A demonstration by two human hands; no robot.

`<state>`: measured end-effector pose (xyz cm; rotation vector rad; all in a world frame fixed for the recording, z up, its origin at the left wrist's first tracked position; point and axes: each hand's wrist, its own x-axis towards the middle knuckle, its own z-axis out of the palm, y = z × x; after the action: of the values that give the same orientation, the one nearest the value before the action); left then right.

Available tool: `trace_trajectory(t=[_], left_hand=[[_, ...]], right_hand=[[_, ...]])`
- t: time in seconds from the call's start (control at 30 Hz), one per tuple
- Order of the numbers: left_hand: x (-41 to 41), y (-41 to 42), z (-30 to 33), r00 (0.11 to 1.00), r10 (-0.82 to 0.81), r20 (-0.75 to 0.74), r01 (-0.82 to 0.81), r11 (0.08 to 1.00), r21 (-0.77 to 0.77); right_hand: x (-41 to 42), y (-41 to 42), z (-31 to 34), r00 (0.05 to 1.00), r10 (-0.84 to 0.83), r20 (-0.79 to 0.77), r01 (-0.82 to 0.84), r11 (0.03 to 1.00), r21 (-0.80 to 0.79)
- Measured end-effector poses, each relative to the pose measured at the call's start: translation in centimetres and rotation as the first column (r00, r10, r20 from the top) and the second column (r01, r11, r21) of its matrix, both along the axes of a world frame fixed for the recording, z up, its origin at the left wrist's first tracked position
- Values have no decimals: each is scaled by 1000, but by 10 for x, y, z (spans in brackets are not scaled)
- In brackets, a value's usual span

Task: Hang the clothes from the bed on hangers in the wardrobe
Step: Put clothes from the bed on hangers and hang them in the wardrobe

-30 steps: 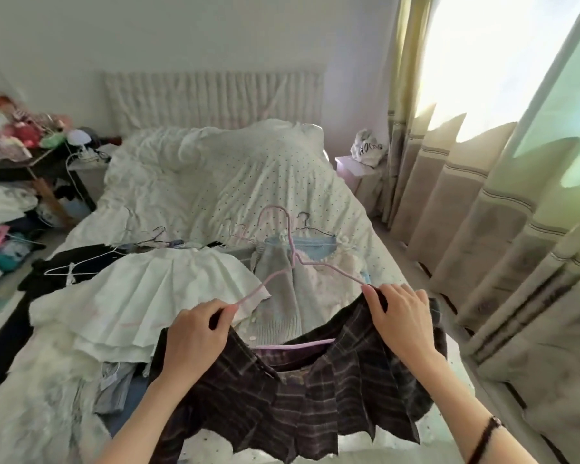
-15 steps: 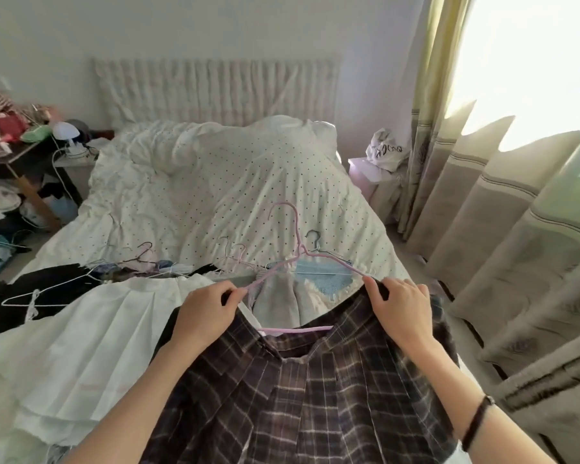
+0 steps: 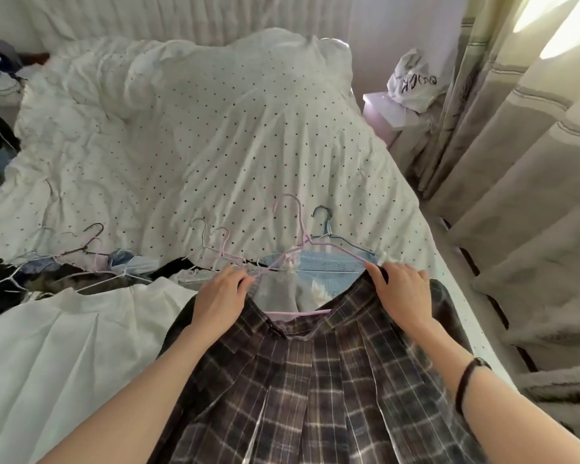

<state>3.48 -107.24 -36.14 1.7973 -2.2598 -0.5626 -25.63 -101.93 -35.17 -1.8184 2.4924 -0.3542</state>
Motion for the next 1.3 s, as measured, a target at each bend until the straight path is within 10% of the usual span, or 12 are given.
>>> trace_trajectory(t=[0.6, 0.9, 1.3], left_hand=[[-45, -96, -180, 983, -8, 181, 25, 995, -94], [-41, -25, -137, 978, -75, 193, 73, 997, 18], [-79, 116, -30, 910, -403, 100, 406, 914, -11]], right_hand=[[-39, -95, -187, 991, -94, 94, 69, 967, 247], [-35, -31, -150, 989, 89, 115, -103, 988, 115], [-12, 160, -26, 981, -104, 164, 78, 984, 157]])
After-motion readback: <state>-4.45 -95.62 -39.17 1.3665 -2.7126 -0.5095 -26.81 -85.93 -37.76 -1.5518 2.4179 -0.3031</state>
